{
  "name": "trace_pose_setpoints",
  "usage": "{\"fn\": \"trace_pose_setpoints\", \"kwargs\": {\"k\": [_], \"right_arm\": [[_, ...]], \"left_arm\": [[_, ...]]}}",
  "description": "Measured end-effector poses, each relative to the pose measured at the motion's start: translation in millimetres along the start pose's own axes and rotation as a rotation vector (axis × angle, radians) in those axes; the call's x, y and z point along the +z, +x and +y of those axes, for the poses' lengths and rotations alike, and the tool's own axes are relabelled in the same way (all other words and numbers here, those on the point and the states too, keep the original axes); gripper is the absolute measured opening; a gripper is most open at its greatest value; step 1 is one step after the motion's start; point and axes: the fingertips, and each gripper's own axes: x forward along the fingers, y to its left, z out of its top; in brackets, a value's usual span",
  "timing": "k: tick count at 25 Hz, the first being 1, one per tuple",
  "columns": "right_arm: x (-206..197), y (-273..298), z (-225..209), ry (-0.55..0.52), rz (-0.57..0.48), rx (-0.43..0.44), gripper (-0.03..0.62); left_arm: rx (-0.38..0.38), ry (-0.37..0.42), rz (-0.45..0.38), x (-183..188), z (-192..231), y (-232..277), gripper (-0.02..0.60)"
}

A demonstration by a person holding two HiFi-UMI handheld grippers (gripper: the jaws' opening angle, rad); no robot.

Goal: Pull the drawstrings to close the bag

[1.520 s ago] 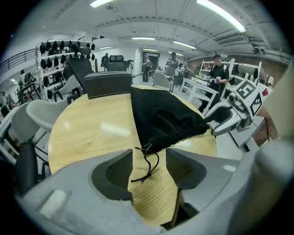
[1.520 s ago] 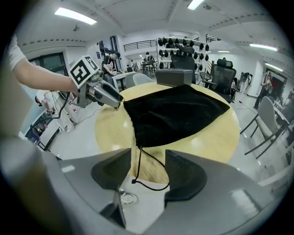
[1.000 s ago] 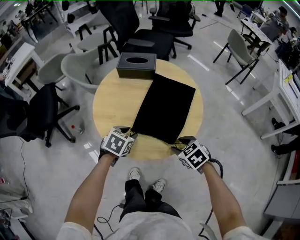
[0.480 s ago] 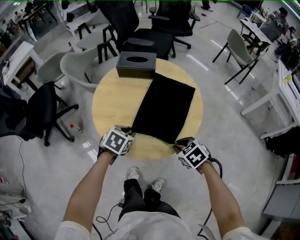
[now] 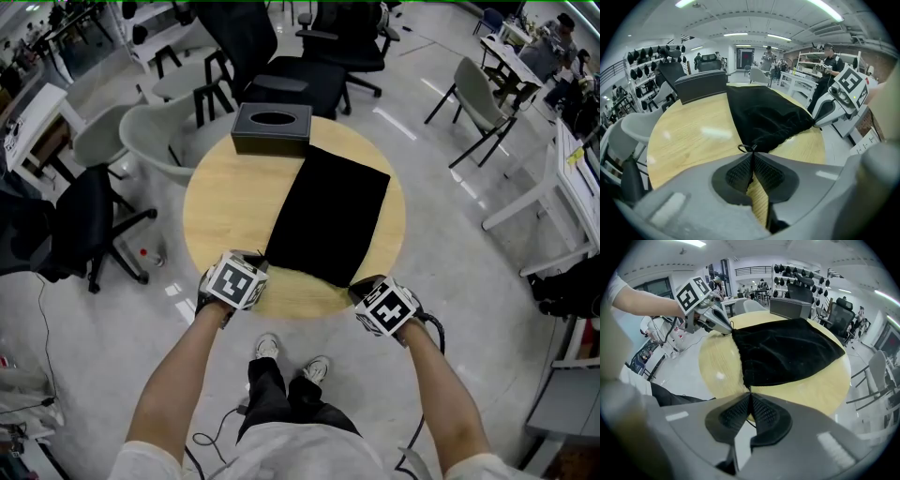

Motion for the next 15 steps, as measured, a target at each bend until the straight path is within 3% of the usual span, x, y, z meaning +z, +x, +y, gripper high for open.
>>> {"fn": "trace_pose_setpoints", "kwargs": {"k": [8,15], "right_arm": [[-0.1,-2.1,-3.0,0.028,-0.015,-0.002,0.006],[8.8,-14.5,-15.6,0.016,-0.058,-0.069,0.005]], "left_arm": [[0.025,0.021,-0.019,10.9,2.9,-7.9,0.012],[0.037,0.062,-0.03,22.3,2.7,-18.8,0.012]]}}
